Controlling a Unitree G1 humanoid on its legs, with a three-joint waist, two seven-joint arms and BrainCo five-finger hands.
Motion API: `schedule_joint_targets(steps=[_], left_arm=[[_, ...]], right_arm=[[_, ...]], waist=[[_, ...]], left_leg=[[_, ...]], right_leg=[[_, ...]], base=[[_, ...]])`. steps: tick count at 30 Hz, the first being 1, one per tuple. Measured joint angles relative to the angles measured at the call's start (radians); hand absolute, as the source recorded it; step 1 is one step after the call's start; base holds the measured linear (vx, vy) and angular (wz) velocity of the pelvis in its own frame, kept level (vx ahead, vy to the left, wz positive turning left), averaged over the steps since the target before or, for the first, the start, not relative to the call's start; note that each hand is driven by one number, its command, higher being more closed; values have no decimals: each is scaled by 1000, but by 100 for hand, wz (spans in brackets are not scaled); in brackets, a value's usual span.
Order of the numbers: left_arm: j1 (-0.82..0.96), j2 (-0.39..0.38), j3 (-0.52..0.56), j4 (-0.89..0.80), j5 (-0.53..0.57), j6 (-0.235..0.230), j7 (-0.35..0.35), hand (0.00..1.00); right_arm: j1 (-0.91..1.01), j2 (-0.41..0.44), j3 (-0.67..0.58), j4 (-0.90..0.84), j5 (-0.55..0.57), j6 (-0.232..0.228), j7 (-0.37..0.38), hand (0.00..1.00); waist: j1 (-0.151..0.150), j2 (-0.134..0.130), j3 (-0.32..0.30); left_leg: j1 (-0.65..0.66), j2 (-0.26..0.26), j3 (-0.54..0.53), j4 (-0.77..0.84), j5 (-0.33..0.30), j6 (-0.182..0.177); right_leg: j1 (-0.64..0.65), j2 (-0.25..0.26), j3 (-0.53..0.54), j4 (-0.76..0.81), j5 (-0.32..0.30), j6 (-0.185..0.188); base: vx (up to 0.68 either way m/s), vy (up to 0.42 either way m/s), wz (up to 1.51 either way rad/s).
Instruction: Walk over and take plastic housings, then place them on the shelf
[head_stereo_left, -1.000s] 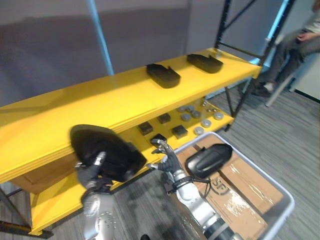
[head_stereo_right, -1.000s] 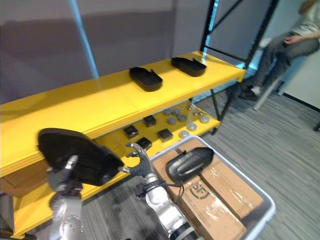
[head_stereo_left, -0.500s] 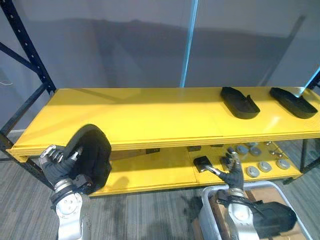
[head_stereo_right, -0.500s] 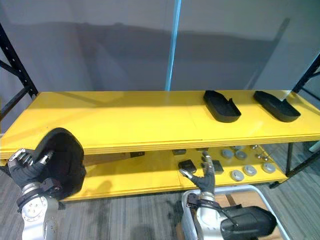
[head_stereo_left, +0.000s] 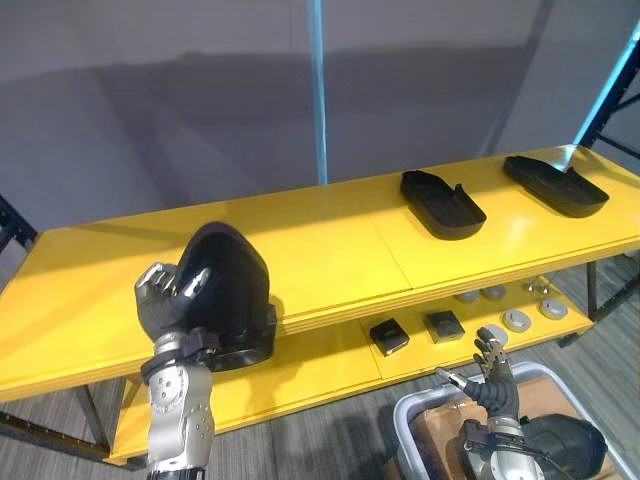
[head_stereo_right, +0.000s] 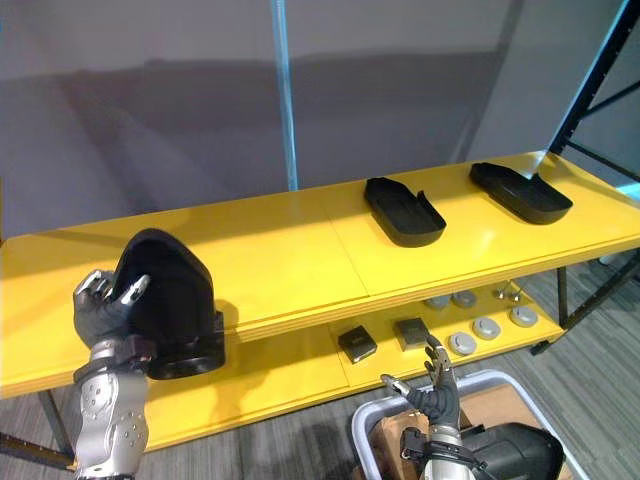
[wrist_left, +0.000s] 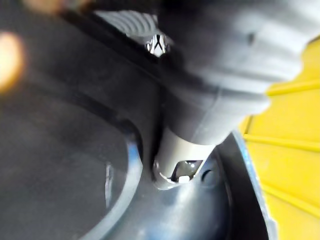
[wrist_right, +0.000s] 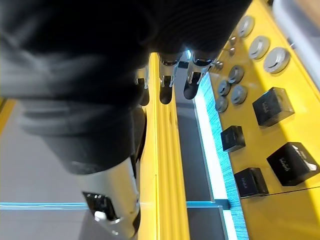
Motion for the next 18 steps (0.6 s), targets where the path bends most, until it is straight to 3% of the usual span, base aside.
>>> schedule_joint_targets(steps=[1,4,6,11,15,18], left_arm=[[-46,19,-6,34,-52,0,4,100],[-146,124,-34,105,-165,-2,24,100],[-208,180,-37,122,-219,-15,30,100],[-392,293,-89,249,-309,-52,58,100],[-570,321,-185,450,-360,-39,67,100],[-678,355,-243,579,-375,-25,77,100]], right_arm=[[10,-11,6,5,-1,1,0,0],[95,13,90,0,-15,2,3,0],[128,21,135,8,-44,8,14,0],[143,26,194,54,-60,18,27,0],[162,-1,253,73,-80,21,46,0],[162,-6,295,76,-88,21,61,0]], waist=[[-6,8,8],[-21,-28,5],[-36,-32,3],[-61,-34,1],[-93,-36,2],[-102,-45,9]], left_leg=[[27,-4,13,-41,132,-28],[53,-65,86,-47,125,10],[75,-85,129,-49,113,26],[84,-77,197,-80,114,17],[65,-78,215,-132,145,14],[46,-78,232,-168,170,13]], right_leg=[[-19,-5,29,19,-11,23],[-26,-69,90,14,-9,33],[-30,-88,140,5,5,55],[-72,-77,201,-25,36,92],[-119,-68,217,-44,59,89],[-164,-59,235,-43,69,89]], base=[[32,354,-53],[74,264,-43],[60,167,-47],[32,65,-46],[19,6,-16],[12,1,-12]])
